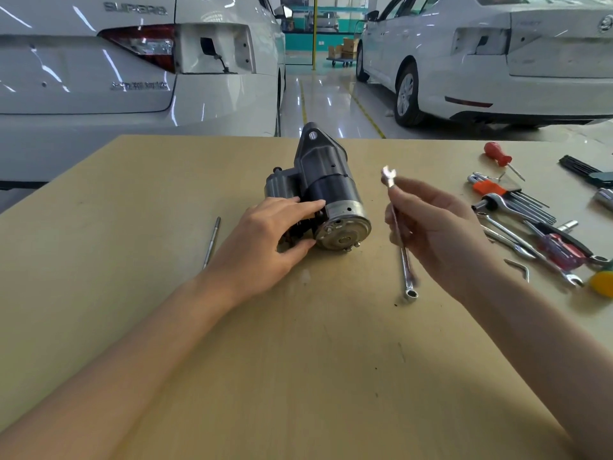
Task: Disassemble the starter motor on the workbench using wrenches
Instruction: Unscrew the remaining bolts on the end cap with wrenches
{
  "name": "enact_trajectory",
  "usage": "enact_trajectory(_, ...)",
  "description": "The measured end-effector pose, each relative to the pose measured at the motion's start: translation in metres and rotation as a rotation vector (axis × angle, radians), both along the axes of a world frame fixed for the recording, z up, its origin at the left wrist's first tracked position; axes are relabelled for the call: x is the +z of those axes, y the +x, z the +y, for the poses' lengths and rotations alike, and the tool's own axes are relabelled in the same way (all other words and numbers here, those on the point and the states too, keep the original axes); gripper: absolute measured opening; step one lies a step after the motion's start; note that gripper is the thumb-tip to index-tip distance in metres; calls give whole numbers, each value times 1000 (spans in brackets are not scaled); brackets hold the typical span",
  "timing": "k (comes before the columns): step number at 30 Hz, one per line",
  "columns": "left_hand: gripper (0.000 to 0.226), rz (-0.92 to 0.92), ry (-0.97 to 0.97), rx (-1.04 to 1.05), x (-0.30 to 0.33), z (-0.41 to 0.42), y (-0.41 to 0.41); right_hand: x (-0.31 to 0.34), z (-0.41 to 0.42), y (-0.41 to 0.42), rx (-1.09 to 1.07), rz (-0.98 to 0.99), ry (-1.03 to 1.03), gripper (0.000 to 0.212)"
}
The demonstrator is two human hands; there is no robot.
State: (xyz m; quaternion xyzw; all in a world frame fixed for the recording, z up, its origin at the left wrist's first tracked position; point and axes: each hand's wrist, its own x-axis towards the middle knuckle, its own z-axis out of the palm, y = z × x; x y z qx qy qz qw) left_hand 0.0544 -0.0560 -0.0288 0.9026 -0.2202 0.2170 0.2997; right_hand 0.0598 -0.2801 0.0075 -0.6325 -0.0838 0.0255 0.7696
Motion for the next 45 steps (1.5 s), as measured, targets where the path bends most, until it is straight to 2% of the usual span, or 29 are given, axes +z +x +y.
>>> enact_trajectory(2,52,-1,-1,0,0,0,0,-1,0,0,55,12,41,27)
enact_trajectory(5,52,2,2,-3,0,0,0,-1,1,2,165,69,161,22)
enact_trajectory(10,52,9,-13,-3,1,0,-1,-3,-1,5,343,151,365,42)
enact_trajectory(13,52,13,-12,-4,1,0,-1,-6,0,4,333,81,266,18)
enact_trajectory(16,52,5,-3,1,0,0,0,-11,5,5,323,34,85,23)
enact_trajectory(22,52,-12,-42,19,-2,-4,0,-25,14,4,208,17,80,21)
enact_trajectory(26,56,-23,-44,47,-5,-6,1,-26,13,3,137,-78,-91,18)
enact_trajectory(31,58,-21,-63,76,-4,-10,1,-28,13,2,141,-70,-22,9)
enact_trajectory(33,61,-19,-81,86,-3,-12,-1,-27,12,3,164,-43,8,13)
enact_trajectory(38,74,20,-130,87,3,-16,-6,-24,6,4,163,-117,-52,10)
enact_trajectory(42,62,0,-181,114,2,-19,-5,-22,2,6,105,-149,-95,3)
enact_trajectory(45,60,-17,-178,149,0,-21,-3,-23,1,7,51,-78,-64,4)
